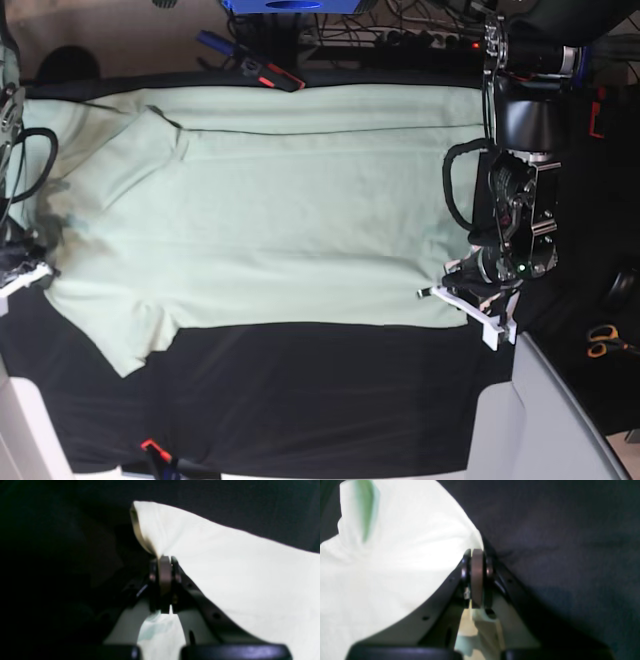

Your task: Fold the T-shirt properly

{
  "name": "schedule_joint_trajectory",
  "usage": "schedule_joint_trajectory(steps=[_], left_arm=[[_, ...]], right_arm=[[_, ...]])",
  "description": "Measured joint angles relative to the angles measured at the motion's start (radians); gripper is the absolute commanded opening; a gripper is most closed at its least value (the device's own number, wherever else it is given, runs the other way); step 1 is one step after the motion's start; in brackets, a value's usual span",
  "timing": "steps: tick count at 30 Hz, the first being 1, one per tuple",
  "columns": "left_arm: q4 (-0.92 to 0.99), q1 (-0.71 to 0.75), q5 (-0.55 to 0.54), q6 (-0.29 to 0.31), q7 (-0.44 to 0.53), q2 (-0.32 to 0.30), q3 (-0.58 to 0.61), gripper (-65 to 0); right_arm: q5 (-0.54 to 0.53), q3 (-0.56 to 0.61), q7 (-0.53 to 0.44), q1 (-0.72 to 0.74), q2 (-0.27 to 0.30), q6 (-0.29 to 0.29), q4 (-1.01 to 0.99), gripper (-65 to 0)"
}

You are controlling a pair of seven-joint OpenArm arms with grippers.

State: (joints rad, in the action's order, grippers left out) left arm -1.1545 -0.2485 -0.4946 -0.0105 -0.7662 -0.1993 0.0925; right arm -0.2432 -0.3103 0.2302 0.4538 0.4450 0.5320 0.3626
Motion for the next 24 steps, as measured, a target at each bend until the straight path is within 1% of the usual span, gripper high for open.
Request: schedule_joint_trajectory(steps=[1, 3, 4, 8, 11, 13, 15, 17, 22, 24], left_arm=[[-0.011, 0.013, 0.0, 0.0, -0.001, -0.001, 0.0, -65.0], [-0.025, 0.036, 0.004, -0.001, -0.003, -0.003, 0.0, -65.0], [-0.037, 0.047, 0.005, -0.001, -0.005, -0.003, 0.0, -65.0], [-0.077, 0.073, 0.001, 0.0, -0.003, -0.005, 0.0, -65.0], [-0.104, 0.097, 0.0, 0.0, -0.003, -0.006, 0.0, -65.0], [-0.112, 0.103, 0.0, 0.0, -0.003, -0.006, 0.0, -65.0], [-0.113, 0.106, 0.0, 0.0, -0.001, -0.006, -0.001, -65.0], [-0.114, 0.108, 0.0, 0.0, -0.001, -0.006, -0.001, -65.0], [-0.123, 0.127, 0.0, 0.0, -0.002, -0.006, -0.001, -65.0], [-0.147, 0.148, 0.003, -0.001, -0.005, -0.006, 0.0, -65.0]], right_arm=[[0.0, -0.006, 0.007, 0.0, -0.001, 0.01, 0.0, -65.0], [0.0, -0.008, 0.007, 0.0, -0.001, 0.059, 0.0, -65.0], [0.0, -0.008, 0.007, 0.001, -0.002, 0.075, 0.0, -65.0], [0.0, -0.009, 0.032, -0.013, 0.0, 0.087, 0.01, -65.0], [0.002, -0.019, 0.041, -0.073, -0.004, 0.089, 0.106, -65.0], [-0.001, -0.064, 0.042, -0.114, -0.009, 0.089, 0.173, -65.0], [0.0, -0.106, 0.097, -0.141, -0.011, 0.089, 0.226, -65.0], [0.003, -0.13, 0.133, -0.147, -0.011, 0.089, 0.256, -65.0], [0.0, -0.134, 0.135, -0.158, -0.011, 0.097, 0.292, -65.0], [0.0, -0.134, 0.153, -0.166, -0.011, 0.097, 0.293, -65.0]])
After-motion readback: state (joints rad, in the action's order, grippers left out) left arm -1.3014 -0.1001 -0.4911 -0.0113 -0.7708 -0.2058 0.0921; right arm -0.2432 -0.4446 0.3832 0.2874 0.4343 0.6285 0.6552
